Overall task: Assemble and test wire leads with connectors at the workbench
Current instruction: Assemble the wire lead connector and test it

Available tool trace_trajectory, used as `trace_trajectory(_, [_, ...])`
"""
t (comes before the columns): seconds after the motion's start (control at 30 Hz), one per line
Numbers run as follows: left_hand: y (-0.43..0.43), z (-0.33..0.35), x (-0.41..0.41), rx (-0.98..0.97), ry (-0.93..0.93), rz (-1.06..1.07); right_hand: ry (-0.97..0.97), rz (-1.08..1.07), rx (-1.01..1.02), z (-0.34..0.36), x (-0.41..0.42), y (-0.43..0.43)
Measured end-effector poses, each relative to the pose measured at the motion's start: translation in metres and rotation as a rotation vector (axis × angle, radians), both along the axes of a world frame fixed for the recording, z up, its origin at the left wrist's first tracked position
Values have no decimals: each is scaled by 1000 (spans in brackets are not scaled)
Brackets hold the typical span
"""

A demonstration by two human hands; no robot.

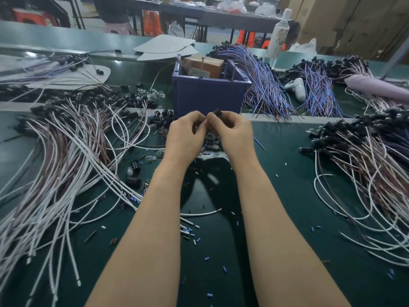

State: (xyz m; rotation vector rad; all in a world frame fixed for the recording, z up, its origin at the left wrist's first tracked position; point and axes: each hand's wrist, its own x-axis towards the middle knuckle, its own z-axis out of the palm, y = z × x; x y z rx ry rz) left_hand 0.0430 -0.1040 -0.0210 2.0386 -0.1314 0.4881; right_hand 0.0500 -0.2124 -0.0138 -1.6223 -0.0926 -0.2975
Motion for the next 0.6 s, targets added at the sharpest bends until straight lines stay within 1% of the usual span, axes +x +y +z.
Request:
trace_trajectory(0.33, [-1, -1, -2, 62, 21, -21, 11, -35, 102, -3, -3, -1])
trace_trajectory(0.43, [-2, -3, -2, 68, 1, 24, -33, -24, 31, -4, -2, -1])
trace_trajectory(0.6, [-4, 1, -4, -25, -28, -32, -109, -52, -168, -4, -3, 2])
